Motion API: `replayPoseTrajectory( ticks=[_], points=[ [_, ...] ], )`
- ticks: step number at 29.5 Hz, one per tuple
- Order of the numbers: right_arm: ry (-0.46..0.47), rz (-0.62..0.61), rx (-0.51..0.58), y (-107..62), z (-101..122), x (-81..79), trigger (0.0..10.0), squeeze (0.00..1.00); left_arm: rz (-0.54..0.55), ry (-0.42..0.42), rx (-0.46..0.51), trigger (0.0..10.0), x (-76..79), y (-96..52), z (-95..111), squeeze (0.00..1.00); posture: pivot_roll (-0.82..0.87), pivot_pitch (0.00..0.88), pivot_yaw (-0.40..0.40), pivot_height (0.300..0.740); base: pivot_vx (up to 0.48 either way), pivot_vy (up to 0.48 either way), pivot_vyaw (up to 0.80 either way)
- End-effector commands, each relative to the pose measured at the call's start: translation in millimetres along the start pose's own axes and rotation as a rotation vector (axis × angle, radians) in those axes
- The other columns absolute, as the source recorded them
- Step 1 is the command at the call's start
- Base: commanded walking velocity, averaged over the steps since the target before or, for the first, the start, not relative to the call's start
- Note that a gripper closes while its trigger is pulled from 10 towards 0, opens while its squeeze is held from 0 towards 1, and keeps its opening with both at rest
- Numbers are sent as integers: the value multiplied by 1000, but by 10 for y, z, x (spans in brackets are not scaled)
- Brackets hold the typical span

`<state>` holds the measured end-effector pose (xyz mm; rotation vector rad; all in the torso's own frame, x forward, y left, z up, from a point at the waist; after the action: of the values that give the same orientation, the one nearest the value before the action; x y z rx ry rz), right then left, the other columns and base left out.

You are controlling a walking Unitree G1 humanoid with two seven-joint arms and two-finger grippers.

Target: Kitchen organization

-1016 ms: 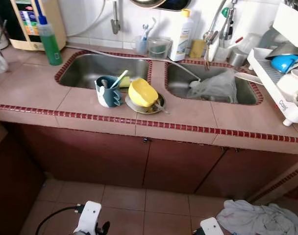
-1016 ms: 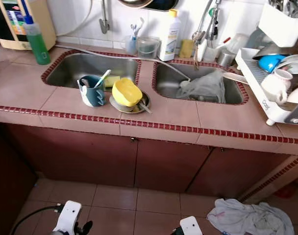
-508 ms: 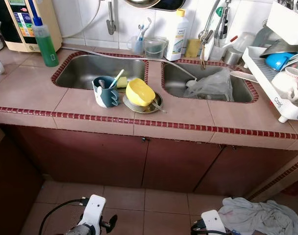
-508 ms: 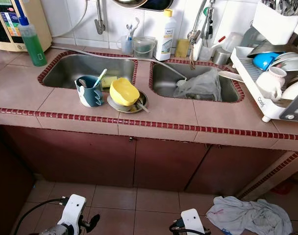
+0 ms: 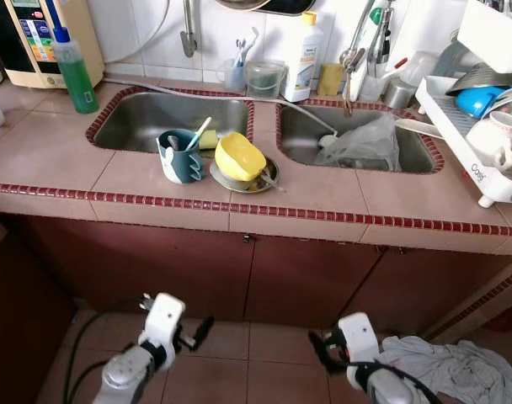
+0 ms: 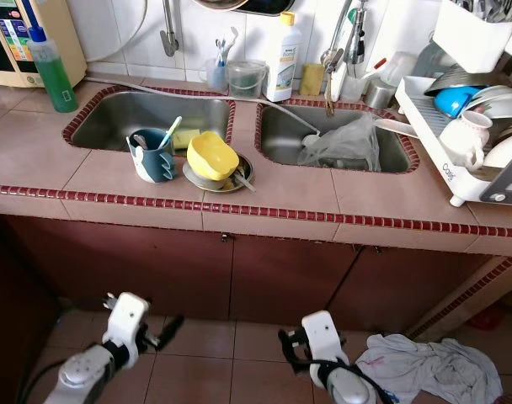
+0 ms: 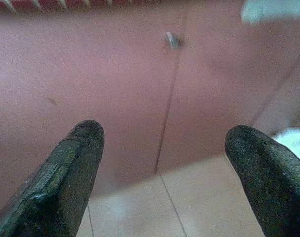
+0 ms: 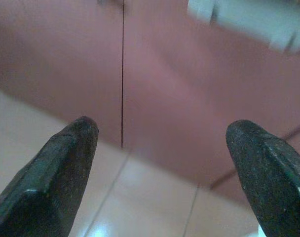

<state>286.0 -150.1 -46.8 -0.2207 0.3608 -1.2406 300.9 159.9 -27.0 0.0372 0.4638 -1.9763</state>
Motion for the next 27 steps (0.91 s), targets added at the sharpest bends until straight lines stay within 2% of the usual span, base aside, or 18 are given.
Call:
replayPoseTrajectory(
  ticks=[1, 2, 3, 7, 13, 14, 15, 17, 18, 19, 21, 23, 24, 27],
  points=[
    [23, 9, 84, 7, 192, 22, 10000, 1000, 40, -39, 46, 10000, -87, -9, 95, 0, 101, 0, -38, 740, 0, 0, 0],
    [24, 30, 121, 14, 289, 0, 10000, 267, 57, -49, 72, 10000, -122, -9, 161, 0, 100, 0, -38, 740, 0, 0, 0],
    [23, 39, 157, 19, 387, -11, 10000, 0, 68, -54, 103, 10000, -142, -12, 237, 0, 102, 0, -39, 740, 0, 0, 0],
    [48, 40, 309, 1, 796, -29, 10000, 0, 95, -22, 204, 10000, -173, -37, 550, 0, 109, 0, -49, 740, 0, 0, 0],
    [72, 8, 438, 28, 1240, -58, 10000, 0, 151, -37, 228, 10000, -316, 19, 833, 0, 115, 0, -54, 740, 0, 0, 0],
    [86, -1, 475, 47, 1423, -80, 10000, 0, 171, -51, 238, 10000, -378, 54, 960, 0, 117, 0, -56, 740, 0, 0, 0],
    [85, -12, 492, 61, 1512, -81, 10000, 0, 180, -37, 261, 10000, -403, 68, 1056, 0, 118, 0, -57, 740, 0, 0, 0],
    [86, -13, 496, 60, 1538, -85, 10000, 0, 182, -28, 268, 10000, -404, 66, 1089, 0, 118, 0, -57, 740, 0, 0, 0],
    [73, -26, 502, 83, 1637, -76, 10000, 0, 192, -27, 274, 10000, -428, 114, 1199, 0, 120, 0, -58, 740, 0, 0, 0],
    [73, -26, 502, 83, 1637, -76, 10000, 0, 192, -27, 274, 10000, -428, 114, 1199, 0, 120, 0, -58, 740, 0, 0, 0],
    [85, -21, 503, 94, 1718, -70, 10000, 0, 183, -54, 283, 10000, -425, 158, 1333, 0, 125, 0, -59, 740, 0, 0, 0],
    [85, -20, 497, 91, 1736, -68, 10000, 0, 185, -33, 285, 10000, -425, 152, 1380, 0, 125, 0, -59, 740, 0, 0, 0],
    [73, -39, 522, 70, 1840, -23, 10000, 0, 177, -10, 309, 10000, -440, 145, 1490, 0, 127, 0, -58, 740, 0, 0, 0],
    [56, -60, 578, 33, 2015, 22, 10000, 0, 205, -20, 343, 10000, -537, 124, 1608, 0, 124, 0, -49, 740, 0, 0, 0]
  ],
)
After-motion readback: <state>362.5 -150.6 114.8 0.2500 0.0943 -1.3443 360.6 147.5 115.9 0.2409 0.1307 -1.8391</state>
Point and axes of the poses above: a point about 5 cm out from each wrist's last joint towards the gripper, its own y axis pointing out of the wrist towards the gripper, its own z axis along the axis of the wrist's last joint, x = y × z, the point moved 6 cm from there along y, pointing out of the wrist towards the gripper, and after that the axes turned 13 degrees about y, right-handed, at the moved point
